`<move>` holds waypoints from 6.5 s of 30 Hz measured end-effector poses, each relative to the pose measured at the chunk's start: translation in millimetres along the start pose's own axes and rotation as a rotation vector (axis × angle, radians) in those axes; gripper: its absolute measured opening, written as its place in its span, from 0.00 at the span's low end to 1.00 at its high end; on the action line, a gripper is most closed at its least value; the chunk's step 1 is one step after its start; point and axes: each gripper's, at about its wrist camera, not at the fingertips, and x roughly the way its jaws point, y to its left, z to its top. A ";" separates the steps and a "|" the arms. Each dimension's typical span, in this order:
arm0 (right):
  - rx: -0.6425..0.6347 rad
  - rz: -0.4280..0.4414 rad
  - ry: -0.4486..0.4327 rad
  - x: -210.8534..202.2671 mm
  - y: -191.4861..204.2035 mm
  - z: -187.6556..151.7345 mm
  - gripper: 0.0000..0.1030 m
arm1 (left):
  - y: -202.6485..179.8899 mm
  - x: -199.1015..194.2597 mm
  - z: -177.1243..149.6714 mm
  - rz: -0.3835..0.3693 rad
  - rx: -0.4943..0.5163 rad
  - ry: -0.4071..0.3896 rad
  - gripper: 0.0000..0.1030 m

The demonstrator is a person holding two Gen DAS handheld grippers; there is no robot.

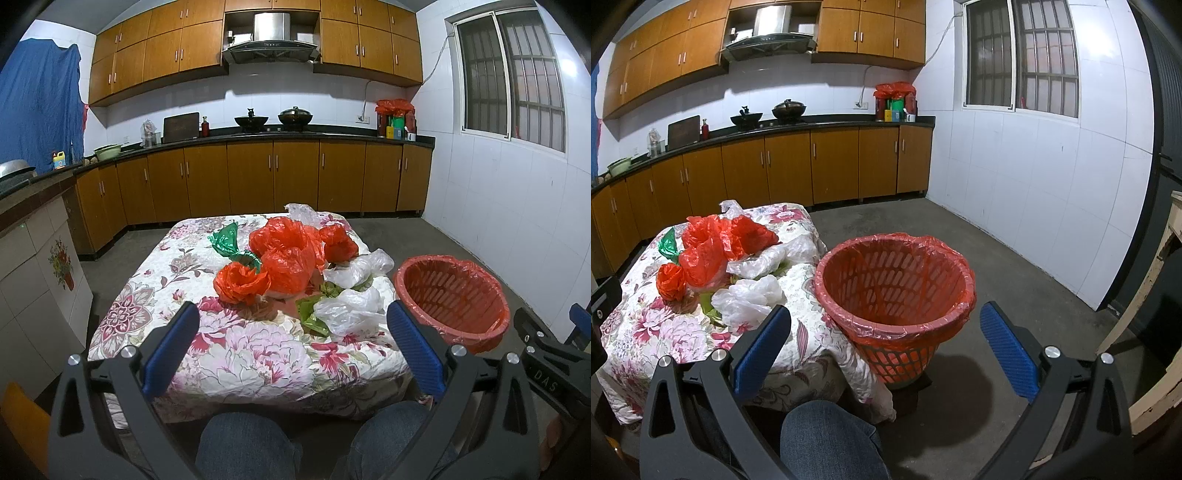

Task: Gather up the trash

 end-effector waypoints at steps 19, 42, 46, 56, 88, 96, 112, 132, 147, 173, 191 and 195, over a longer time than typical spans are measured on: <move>0.002 0.001 0.003 1.8 -0.6 -0.9 0.98 | -0.1 0.1 0.0 0.000 0.002 0.003 0.96; 0.003 0.001 0.005 3.2 -0.7 -2.1 0.98 | -0.1 0.1 0.0 0.000 0.002 0.006 0.96; 0.004 0.002 0.006 3.1 -1.2 -2.0 0.98 | -0.1 0.2 -0.1 0.000 0.003 0.007 0.96; 0.004 0.001 0.007 3.6 -1.6 -1.8 0.98 | -0.1 0.2 -0.1 0.000 0.003 0.009 0.96; -0.132 0.232 0.088 71.7 77.7 4.5 0.98 | 79.7 61.6 -11.8 0.145 -0.133 0.117 0.96; -0.084 0.306 0.175 123.7 109.7 4.6 0.95 | 107.0 103.8 -11.6 0.149 -0.176 0.155 0.96; -0.129 0.296 0.258 184.0 155.8 -2.7 0.91 | 118.8 211.2 14.4 0.069 -0.182 0.217 0.93; -0.146 0.388 0.340 204.7 166.3 -19.5 0.53 | 116.7 264.8 0.5 -0.021 -0.191 0.341 0.71; -0.160 0.414 0.277 187.1 159.3 -14.8 0.23 | 103.6 255.9 2.1 -0.051 -0.165 0.316 0.37; -0.082 0.294 0.150 149.8 66.6 22.6 0.21 | 58.9 163.5 54.7 -0.221 -0.117 0.161 0.36; 0.081 0.144 0.154 173.7 -52.6 52.6 0.21 | -122.2 195.2 73.0 -0.540 0.029 0.249 0.36; 0.082 0.153 0.156 178.8 -58.6 54.1 0.21 | -144.5 211.6 68.5 -0.557 0.052 0.277 0.36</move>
